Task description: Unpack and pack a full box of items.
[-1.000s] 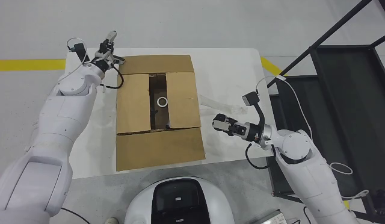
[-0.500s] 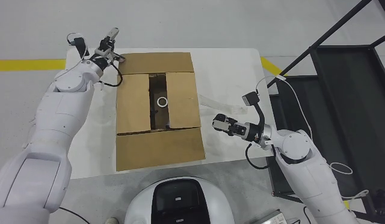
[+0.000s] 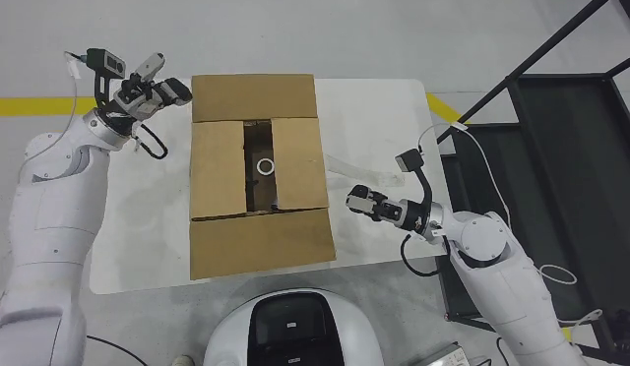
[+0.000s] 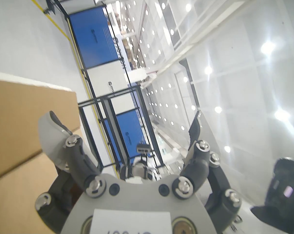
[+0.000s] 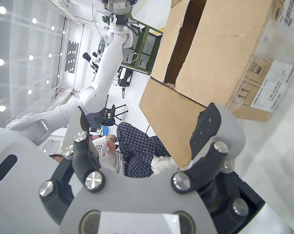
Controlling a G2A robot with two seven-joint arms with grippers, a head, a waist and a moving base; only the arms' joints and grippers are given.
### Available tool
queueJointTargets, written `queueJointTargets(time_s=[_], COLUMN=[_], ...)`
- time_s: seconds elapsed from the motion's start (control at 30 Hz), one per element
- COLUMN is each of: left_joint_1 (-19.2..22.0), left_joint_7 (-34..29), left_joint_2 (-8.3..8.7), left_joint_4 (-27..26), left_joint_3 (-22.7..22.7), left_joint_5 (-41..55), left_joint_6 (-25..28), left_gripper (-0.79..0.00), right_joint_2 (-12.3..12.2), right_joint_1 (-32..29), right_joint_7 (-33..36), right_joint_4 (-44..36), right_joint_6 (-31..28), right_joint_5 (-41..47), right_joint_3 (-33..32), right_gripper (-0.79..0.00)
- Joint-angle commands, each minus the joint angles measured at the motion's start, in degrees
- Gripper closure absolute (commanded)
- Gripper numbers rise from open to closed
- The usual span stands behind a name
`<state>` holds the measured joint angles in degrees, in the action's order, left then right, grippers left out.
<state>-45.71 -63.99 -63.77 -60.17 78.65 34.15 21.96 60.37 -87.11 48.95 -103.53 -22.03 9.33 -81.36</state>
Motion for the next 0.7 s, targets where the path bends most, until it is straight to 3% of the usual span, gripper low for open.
queueJointTargets(time_s=[0.0, 0.13, 0.27, 0.43, 0.57, 0.67], left_joint_1=[-4.39, -10.42, -13.46, -15.5, -17.69, -18.09], left_joint_7=[-5.85, -14.79, -21.06, -23.39, -23.47, -23.54], left_joint_2=[1.22, 3.01, 4.12, 5.35, 6.23, 6.33], left_joint_4=[-5.54, -11.43, -12.42, -13.74, -15.58, -15.88], left_joint_3=[3.26, 8.17, 11.3, 13.29, 14.03, 14.07], left_joint_5=[-0.72, -0.98, -0.8, -1.65, -1.84, -1.03], left_joint_6=[-1.76, -3.3, -2.86, -5.05, -5.13, -5.19], left_gripper=[-0.785, -0.785, -0.785, -0.785, -0.785, -0.785], right_joint_2=[0.14, 0.6, 1.45, 3.06, 4.21, 4.21], right_joint_1=[0.89, 4.61, 9.74, 17.78, 22.43, 22.43], right_joint_7=[-0.85, -1.86, -3.81, -6.09, -6.14, -6.14], right_joint_4=[-0.72, -1.51, -1.67, 0.56, 2.99, 2.99], right_joint_6=[1.29, 7.51, 15.14, 24.86, 27.59, 27.59], right_joint_5=[-1.26, -3.58, -6.04, -6.5, -4.48, -4.48], right_joint_3=[1.38, 5.4, 10.86, 17.89, 21.81, 21.81], right_gripper=[-0.785, -0.785, -0.785, -0.785, -0.785, -0.785])
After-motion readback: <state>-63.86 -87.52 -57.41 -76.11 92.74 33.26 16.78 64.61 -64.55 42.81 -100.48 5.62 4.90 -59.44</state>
